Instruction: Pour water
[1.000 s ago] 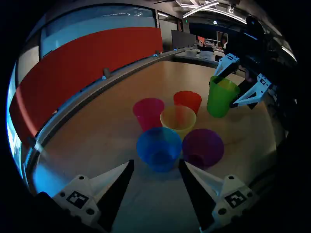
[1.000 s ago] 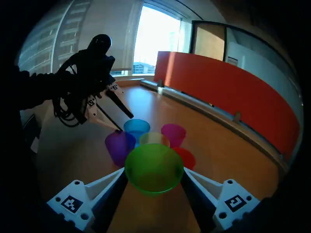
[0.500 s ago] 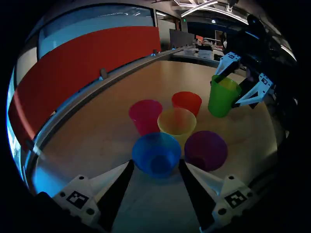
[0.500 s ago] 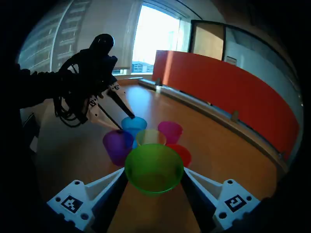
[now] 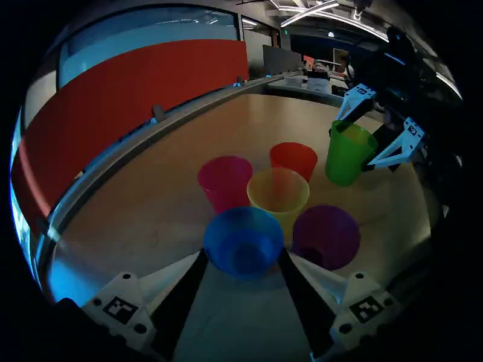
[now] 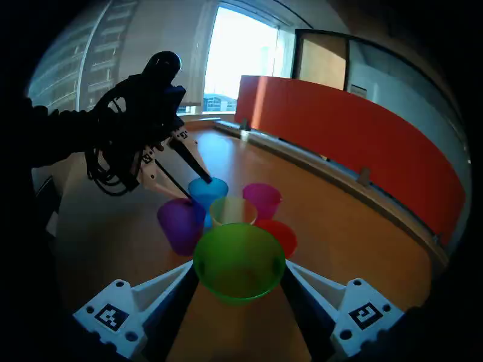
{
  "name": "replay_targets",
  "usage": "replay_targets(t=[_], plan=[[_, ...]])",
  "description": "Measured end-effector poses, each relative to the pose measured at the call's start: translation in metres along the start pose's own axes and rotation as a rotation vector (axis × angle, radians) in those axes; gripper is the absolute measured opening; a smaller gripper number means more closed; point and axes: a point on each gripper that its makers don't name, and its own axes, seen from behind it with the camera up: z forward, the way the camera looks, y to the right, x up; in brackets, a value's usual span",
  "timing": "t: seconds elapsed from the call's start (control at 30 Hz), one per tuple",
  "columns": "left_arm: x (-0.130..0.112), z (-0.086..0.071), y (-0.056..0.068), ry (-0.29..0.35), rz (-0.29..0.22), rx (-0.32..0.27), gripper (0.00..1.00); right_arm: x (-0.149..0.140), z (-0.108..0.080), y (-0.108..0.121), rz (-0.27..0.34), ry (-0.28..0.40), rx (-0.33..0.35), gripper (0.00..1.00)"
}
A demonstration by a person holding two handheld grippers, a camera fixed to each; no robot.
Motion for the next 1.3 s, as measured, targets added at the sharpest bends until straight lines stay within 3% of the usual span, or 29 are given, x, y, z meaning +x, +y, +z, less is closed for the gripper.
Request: replay_targets(t=[0.97, 1.3], plan=[[0.0, 0.027, -0.003, -0.007, 0.008, -0.016, 0.85, -0.01, 0.005, 0.002, 0.005, -0.019, 0.002, 0.91], [0.001, 0.028, -0.003, 0.003, -0.012, -0.015, 0.84, -0.011, 0.003, 0.004, 0.007, -0.02, -0.004, 0.91]])
